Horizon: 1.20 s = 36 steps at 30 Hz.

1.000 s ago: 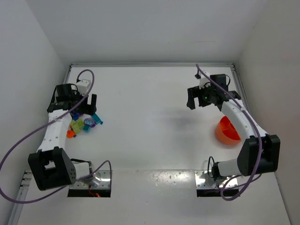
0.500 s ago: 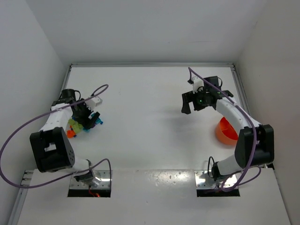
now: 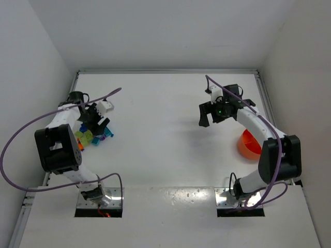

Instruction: Sort the legos into containers by color

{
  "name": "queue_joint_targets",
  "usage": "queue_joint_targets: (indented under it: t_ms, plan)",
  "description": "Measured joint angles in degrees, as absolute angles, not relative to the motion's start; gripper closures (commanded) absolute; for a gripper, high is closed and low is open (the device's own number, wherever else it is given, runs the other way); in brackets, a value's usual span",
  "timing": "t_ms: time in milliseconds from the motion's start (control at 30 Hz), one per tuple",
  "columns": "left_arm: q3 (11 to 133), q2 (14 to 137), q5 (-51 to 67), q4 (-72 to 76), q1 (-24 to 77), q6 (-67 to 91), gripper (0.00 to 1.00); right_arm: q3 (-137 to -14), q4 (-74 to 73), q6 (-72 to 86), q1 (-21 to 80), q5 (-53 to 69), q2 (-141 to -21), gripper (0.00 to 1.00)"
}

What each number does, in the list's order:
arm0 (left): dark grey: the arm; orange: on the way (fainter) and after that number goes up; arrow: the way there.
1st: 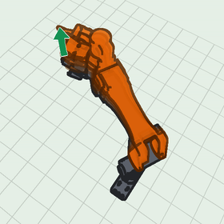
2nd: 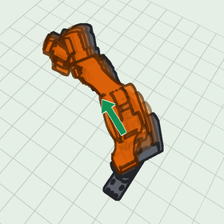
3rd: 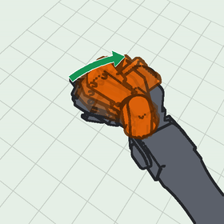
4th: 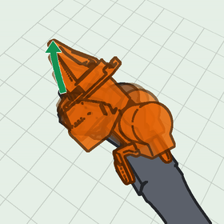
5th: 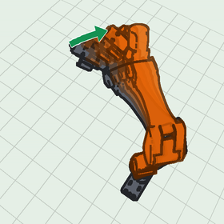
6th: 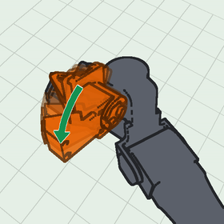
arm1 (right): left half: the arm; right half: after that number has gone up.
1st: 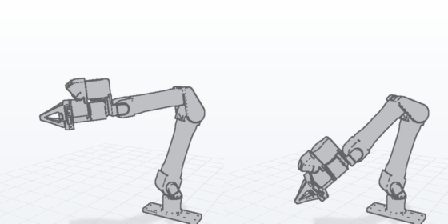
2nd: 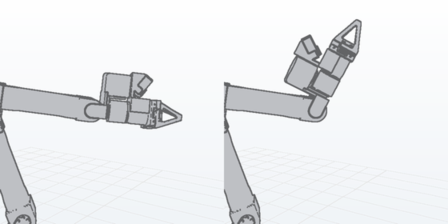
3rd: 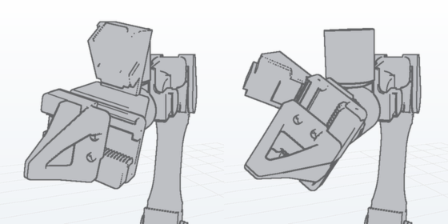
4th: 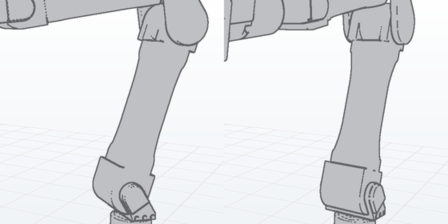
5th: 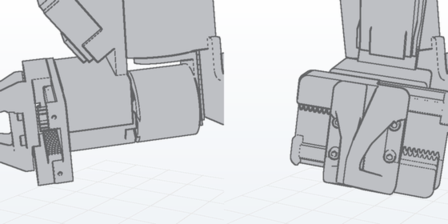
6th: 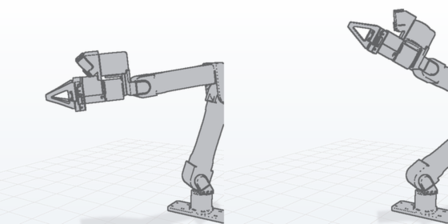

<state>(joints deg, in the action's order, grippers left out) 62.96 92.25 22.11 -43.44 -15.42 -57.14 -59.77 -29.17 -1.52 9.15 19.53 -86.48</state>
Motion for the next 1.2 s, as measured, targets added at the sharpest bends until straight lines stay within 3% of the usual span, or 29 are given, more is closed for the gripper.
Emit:
queue_joint_targets:
  t_ms: [33,100,1033,1133,1200]
  plan:
    - [63.59,92.75,22.44,-43.38,-15.27,-57.08,0.17,-59.94,-29.28,-1.52,9.17,19.53,-86.65,0.04]
    - [64.47,93.84,22.83,-43.18,-14.63,-56.99,0.0,-60.45,-29.28,-1.52,9.32,19.53,-87.26,0.04]
    - [66.52,103.39,19.18,-37.89,-11.22,-55.27,0.0,-61.89,-30.94,-1.52,10.26,18.41,-89.93,0.04]
    - [66.52,103.39,19.05,-37.65,-11.14,-55.44,0.06,-62.08,-30.96,-1.52,10.26,18.39,-90.13,0.04]
    - [66.52,103.39,19.07,-37.58,-11.03,-55.48,0.15,-62.08,-30.96,-1.52,10.26,18.39,-90.13,0.04]
